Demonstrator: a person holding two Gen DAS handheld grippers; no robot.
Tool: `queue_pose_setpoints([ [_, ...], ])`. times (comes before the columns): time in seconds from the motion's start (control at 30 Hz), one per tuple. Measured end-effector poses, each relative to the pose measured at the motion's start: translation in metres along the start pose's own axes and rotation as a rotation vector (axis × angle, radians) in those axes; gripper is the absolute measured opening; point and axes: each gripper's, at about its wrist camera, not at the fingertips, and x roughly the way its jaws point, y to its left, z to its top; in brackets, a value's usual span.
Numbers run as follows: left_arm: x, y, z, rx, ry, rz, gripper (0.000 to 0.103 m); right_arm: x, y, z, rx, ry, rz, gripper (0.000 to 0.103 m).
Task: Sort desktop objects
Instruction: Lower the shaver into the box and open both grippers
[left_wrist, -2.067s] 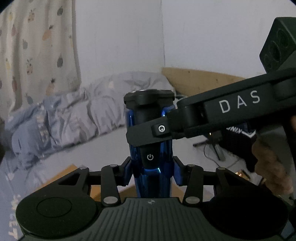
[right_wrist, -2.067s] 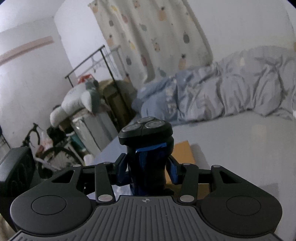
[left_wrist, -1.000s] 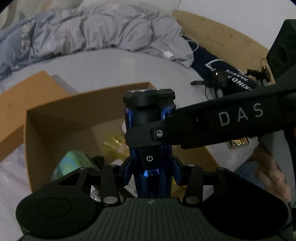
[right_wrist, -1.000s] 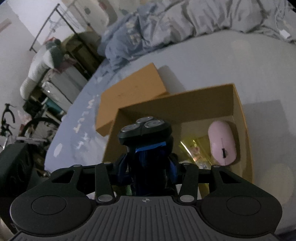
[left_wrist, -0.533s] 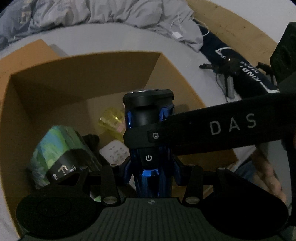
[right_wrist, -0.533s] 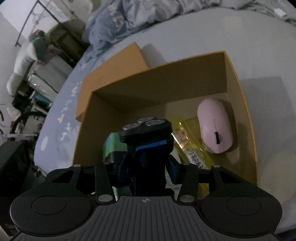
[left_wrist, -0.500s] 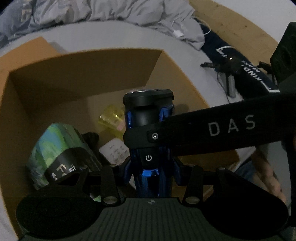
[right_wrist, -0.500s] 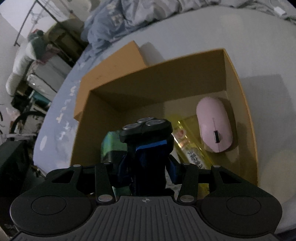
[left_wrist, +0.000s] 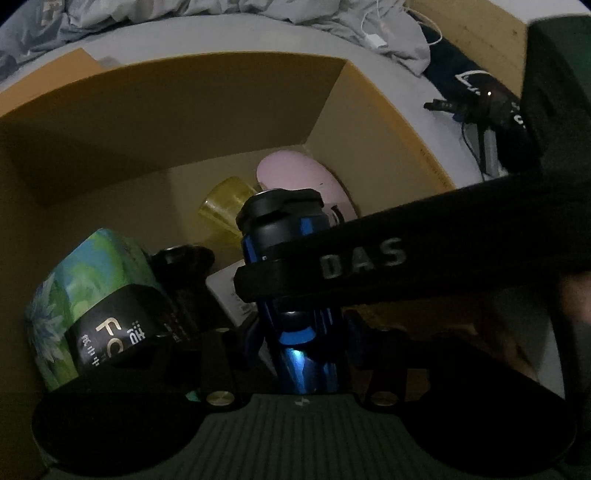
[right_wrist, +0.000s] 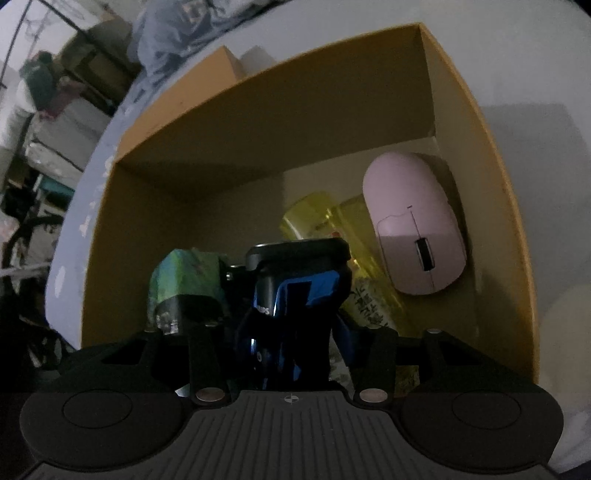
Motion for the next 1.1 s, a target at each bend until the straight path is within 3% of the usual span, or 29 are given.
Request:
queue_pose_setpoints([
  [0.27,0.001,0.000,-0.004,-0.015,0.020,0.021,0.048,0.016,0.005,0.001,-0.018,0.050,-0.045,0.051],
  [0.37,0.000,0.003,-0.004,-0.039,0.021,0.009,0.056,0.020,0.006,0.001,-0.026,0.058,-0.045,0.051],
  [0.63,-0.002,0.010,-0.007,-0.072,0.016,-0.001,0.056,0.021,0.013,0.003,-0.050,0.078,-0.071,0.054],
  [0.7,-0.003,0.007,-0.007,-0.067,0.006,0.016,0.061,0.018,0.014,0.003,-0.050,0.076,-0.068,0.061],
  [0.73,-0.004,0.006,-0.007,-0.065,-0.007,0.034,0.065,0.015,0.015,0.002,-0.048,0.069,-0.062,0.071],
  [0.77,-0.006,0.005,-0.008,-0.061,-0.024,0.057,0.074,0.010,0.017,0.002,-0.047,0.055,-0.060,0.087],
  [0.8,-0.010,0.005,-0.009,-0.055,-0.038,0.076,0.080,0.004,0.018,0.001,-0.051,0.033,-0.075,0.095],
  [1.1,-0.047,0.008,-0.019,-0.066,-0.129,0.088,0.087,-0.041,0.020,-0.013,-0.061,-0.068,-0.068,0.103],
])
